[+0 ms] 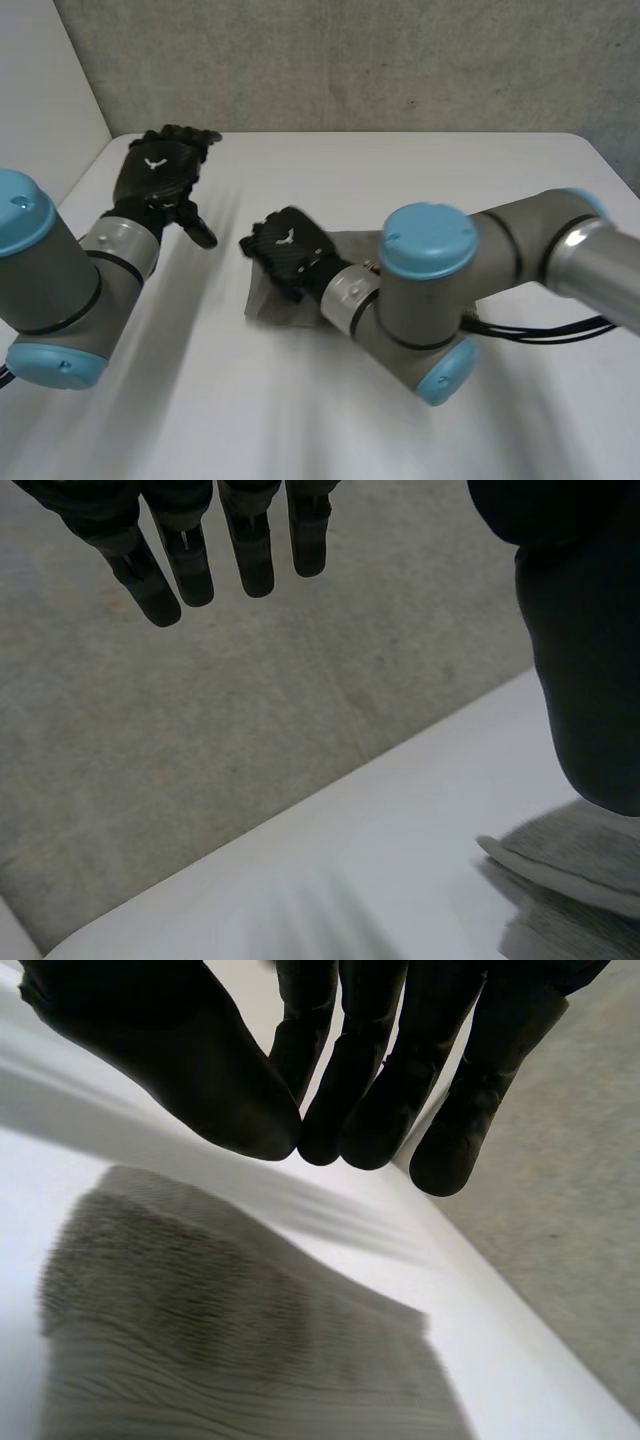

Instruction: Fold the towel.

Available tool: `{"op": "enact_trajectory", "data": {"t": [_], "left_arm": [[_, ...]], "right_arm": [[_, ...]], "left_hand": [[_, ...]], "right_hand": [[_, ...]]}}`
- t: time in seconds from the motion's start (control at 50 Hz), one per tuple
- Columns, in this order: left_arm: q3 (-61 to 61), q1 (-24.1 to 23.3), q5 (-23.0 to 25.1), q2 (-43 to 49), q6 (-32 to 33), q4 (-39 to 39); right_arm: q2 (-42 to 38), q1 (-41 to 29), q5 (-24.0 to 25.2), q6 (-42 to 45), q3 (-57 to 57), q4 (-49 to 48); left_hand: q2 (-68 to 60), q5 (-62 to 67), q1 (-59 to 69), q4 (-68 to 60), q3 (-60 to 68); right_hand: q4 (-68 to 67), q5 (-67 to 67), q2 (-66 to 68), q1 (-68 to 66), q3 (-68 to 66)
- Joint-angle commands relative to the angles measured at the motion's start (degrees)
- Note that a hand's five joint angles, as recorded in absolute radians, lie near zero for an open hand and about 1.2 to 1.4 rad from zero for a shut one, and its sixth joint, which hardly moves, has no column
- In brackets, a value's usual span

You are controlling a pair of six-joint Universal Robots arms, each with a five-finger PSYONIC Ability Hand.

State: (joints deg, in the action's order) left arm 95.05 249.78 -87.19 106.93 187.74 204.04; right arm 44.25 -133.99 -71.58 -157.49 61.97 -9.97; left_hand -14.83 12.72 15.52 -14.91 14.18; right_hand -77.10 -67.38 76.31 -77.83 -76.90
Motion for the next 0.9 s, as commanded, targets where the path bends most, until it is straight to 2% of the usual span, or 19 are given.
{"op": "enact_trajectory", "data": {"t": [0.02, 0.04, 0.06, 0.08, 0.1, 0.14, 0.2, 0.3, 0.42, 0.52, 0.7, 0.72, 0.74, 0.78, 0.8, 0.84, 0.9], "left_arm": [[0.13, 0.8, 0.09, -0.23, -2.29, 0.21], [0.22, 0.71, 0.18, -0.23, -2.29, 0.13], [0.4, 0.45, 0.27, -0.23, -2.29, 0.13], [0.4, 0.45, 0.27, -0.23, -2.29, 0.13], [0.49, 0.19, 0.27, -0.23, -2.29, 0.13], [0.75, 0.1, 0.27, -0.23, -2.29, 0.13], [1.01, -0.17, 0.35, -0.23, -2.2, 0.13], [1.28, -0.34, 0.53, -0.14, -2.2, 0.13], [1.36, -0.78, 0.53, 0.3, -2.2, 0.13], [1.37, -1.13, 0.53, 0.47, -2.2, 0.13], [1.98, -1.13, 0.53, 0.56, -2.2, 0.3], [1.98, -1.13, 0.53, 0.56, -2.2, 0.3], [2.07, -1.13, 0.53, 0.56, -2.2, 0.3], [2.07, -1.13, 0.53, 0.56, -2.2, 0.3], [2.07, -1.13, 0.53, 0.56, -2.2, 0.3], [2.07, -1.13, 0.53, 0.56, -2.2, 0.3], [2.07, -1.13, 0.53, 0.56, -2.2, 0.3]], "right_arm": [[-1.02, -0.05, -7.93, -0.01, -1.59, 2.33], [-1.01, -0.04, -7.96, -0.01, -1.59, 2.33], [0.99, 0.22, -10.92, -0.01, 0.15, 1.98], [3.97, 0.74, -13.82, -0.01, 3.3, 1.72], [4.0, 0.75, -13.85, -0.01, 3.34, 1.71], [10.39, 5.29, -17.35, -0.01, 10.51, 0.14], [13.32, 8.04, -17.37, -0.1, 14.23, -0.48], [22.44, 14.8, -15.7, -0.1, 28.36, -1.54], [23.95, 18.85, -13.41, -0.1, 35.24, -1.54], [23.34, 22.54, -10.16, 0.08, 39.89, -3.03], [19.74, 22.98, -10.51, 0.52, 40.34, -7.16], [19.21, 23.07, -10.68, 1.12, 40.34, -7.69], [19.21, 23.07, -10.69, 1.13, 40.34, -7.69], [18.68, 23.25, -11.47, 2.7, 40.43, -8.39], [18.68, 23.25, -11.48, 2.71, 40.43, -8.39], [18.59, 23.77, -12.79, 4.46, 40.43, -9.44], [18.59, 23.78, -13.67, 5.44, 40.43, -10.33]], "left_hand": [[3.27, -11.16, -3.96, 3.35, -2.62], [3.27, -11.16, -3.96, 3.35, -2.62], [3.27, -11.16, -3.96, 3.35, -2.62], [3.27, -11.16, -3.96, 3.35, -2.62], [3.44, -11.33, -4.13, 3.52, -2.78], [3.44, -11.33, -4.13, 3.52, -2.79], [3.44, -11.33, -4.13, 3.52, -2.79], [3.44, -11.33, -4.13, 3.52, -2.79], [3.44, -11.33, -4.13, 3.52, -2.79], [3.44, -11.33, -4.13, 3.52, -2.79], [3.44, -11.33, -4.13, 3.52, -2.79], [3.44, -11.33, -4.13, 3.52, -2.79], [3.44, -11.33, -4.13, 3.52, -2.79], [3.44, -11.33, -4.13, 3.52, -2.79], [3.44, -11.33, -4.13, 3.52, -2.79], [3.44, -11.33, -4.13, 3.52, -2.79], [3.44, -11.33, -4.13, 3.52, -2.79]], "right_hand": [[22.69, 22.96, -21.9, 23.41, 22.49], [22.95, 23.22, -22.15, 23.67, 22.74], [50.09, 50.36, -49.3, 50.82, 49.89], [55.86, 56.13, -55.07, 56.58, 55.66], [55.92, 56.19, -55.13, 56.64, 55.72], [57.59, 57.86, -56.79, 58.31, 57.38], [59.28, 59.55, -58.49, 60.01, 59.08], [58.95, 59.22, -58.16, 59.67, 58.75], [56.93, 57.2, -56.14, 57.65, 56.73], [50.39, 50.66, -49.6, 51.11, 50.19], [47.17, 47.44, -46.38, 47.89, 46.97], [41.34, 41.61, -40.55, 42.07, 41.14], [41.28, 41.56, -40.49, 42.01, 41.08], [25.56, 25.83, -24.76, 26.28, 25.35], [25.47, 25.74, -24.68, 26.2, 25.27], [-2.75, -2.47, 3.54, -2.02, -2.95], [-2.9, -2.62, 3.69, -2.17, -3.1]]}}
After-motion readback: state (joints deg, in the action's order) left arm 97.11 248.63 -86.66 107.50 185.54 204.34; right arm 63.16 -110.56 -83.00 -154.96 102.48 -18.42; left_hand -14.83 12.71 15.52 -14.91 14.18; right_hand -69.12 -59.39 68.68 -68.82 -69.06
